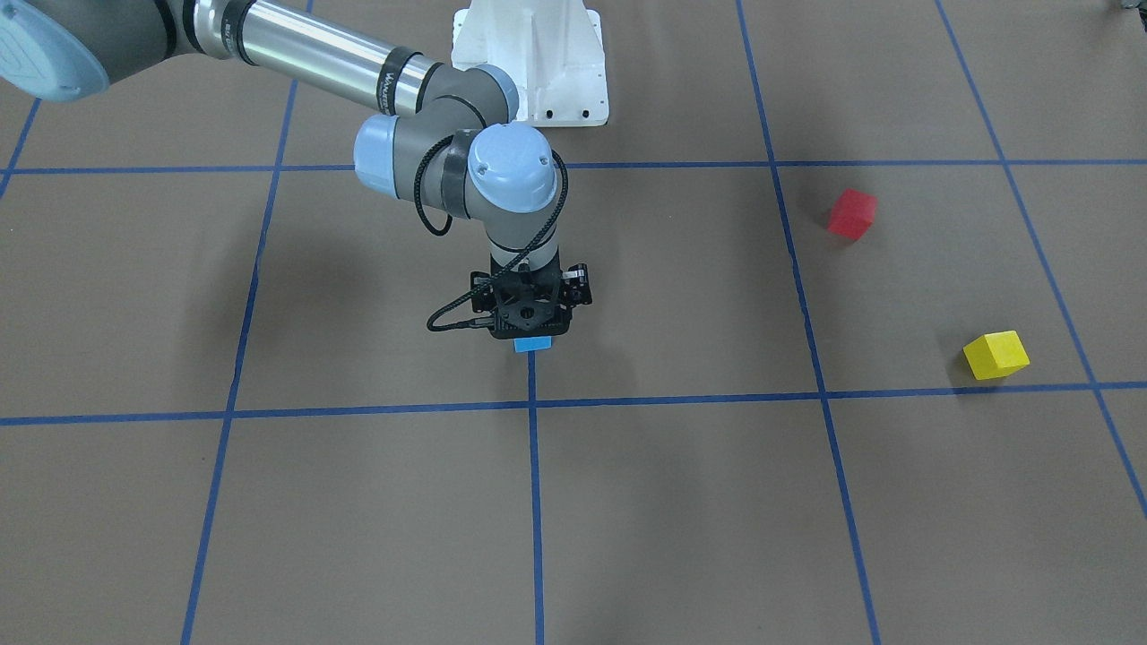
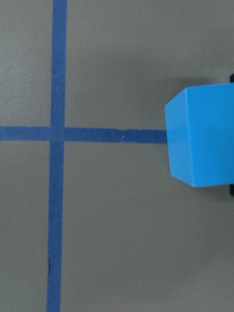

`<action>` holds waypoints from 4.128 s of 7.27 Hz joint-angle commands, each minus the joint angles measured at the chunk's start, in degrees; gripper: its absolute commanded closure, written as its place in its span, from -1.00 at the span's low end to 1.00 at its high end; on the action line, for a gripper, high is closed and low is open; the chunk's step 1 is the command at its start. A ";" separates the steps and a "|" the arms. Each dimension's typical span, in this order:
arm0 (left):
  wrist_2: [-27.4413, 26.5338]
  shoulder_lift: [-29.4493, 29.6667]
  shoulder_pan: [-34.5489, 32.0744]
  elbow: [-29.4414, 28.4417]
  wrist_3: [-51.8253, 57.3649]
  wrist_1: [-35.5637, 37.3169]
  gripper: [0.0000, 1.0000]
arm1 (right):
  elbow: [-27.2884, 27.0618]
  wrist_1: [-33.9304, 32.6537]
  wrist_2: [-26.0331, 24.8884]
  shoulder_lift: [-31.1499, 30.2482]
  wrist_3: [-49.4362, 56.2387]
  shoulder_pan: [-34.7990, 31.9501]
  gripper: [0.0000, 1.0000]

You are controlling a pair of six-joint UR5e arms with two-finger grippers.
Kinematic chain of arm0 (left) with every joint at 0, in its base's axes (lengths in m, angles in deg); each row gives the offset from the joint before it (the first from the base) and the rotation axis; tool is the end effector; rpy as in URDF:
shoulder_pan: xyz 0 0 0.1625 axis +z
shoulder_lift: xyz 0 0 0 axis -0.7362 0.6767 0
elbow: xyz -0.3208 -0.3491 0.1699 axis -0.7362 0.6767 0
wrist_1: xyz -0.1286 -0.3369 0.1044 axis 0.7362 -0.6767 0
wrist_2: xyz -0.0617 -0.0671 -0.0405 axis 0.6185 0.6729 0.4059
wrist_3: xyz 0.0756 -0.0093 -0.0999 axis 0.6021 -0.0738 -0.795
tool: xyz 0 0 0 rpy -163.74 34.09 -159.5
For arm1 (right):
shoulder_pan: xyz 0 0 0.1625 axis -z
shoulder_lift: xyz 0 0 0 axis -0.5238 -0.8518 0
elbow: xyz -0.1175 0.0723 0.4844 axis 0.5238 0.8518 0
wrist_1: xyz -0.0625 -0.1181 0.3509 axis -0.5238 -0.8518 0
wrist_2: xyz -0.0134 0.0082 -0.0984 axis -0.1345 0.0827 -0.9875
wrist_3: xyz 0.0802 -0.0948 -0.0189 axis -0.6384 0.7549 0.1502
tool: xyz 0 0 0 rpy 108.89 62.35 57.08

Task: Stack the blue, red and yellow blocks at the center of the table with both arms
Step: 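Open the right gripper and withdraw it away from the blue cube, then move the left gripper down onto the red cube and close it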

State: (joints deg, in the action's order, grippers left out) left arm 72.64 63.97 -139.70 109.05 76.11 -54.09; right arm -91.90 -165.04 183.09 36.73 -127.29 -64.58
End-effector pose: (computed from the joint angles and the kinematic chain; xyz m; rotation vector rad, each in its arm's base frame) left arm -0.0642 -0.4155 0.6453 0.4734 0.6917 0.3055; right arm -0.6507 -0.5276 0.2696 0.0561 -0.8408 0.0127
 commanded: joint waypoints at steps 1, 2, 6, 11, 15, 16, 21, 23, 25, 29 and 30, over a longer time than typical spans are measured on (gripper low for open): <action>1.20 0.43 0.00 1.02 -0.03 -0.17 -1.00 | -2.83 -0.35 5.43 -0.59 1.44 -8.71 -0.98; 5.65 0.43 0.00 0.94 -5.86 -0.96 -1.00 | -4.58 -0.35 9.21 -2.68 4.84 -13.80 -0.98; 5.79 0.95 9.03 -1.25 -17.83 -12.30 -1.00 | -12.42 -0.35 20.30 -20.07 38.70 -36.12 -0.98; -7.14 7.88 21.52 -13.70 -35.42 -18.07 -1.00 | -11.45 -2.52 25.59 -38.53 79.60 -56.53 -0.98; -11.23 5.72 36.60 -10.16 -42.48 -30.12 -1.00 | -12.16 -5.27 25.07 -44.01 89.78 -61.76 -0.98; -13.62 1.96 40.91 -5.61 -42.83 -30.41 -1.00 | -12.16 -5.18 24.98 -44.10 89.69 -61.67 -0.98; -19.70 -4.49 53.25 1.55 -44.94 -30.41 -1.00 | -11.81 -5.09 24.63 -44.01 89.51 -61.67 -0.98; -20.75 -7.12 55.18 1.55 -45.03 -30.41 -1.00 | -11.63 -5.09 24.63 -43.93 89.25 -61.67 -0.98; -20.76 -7.66 56.51 1.55 -45.90 -30.41 -1.00 | -11.46 -5.18 24.46 -44.19 88.99 -61.67 -0.99; -22.52 -7.31 60.38 1.55 -50.47 -30.41 0.63 | -11.10 -5.09 24.45 -44.28 88.98 -61.67 -0.99; -22.52 -7.22 60.21 1.64 -50.56 -30.50 1.00 | -11.02 -5.44 24.54 -44.28 88.81 -61.67 -0.99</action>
State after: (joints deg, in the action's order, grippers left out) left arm 50.23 56.65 -79.54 110.63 25.84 -84.52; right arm -102.98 -170.20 207.57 -7.51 -38.35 -126.24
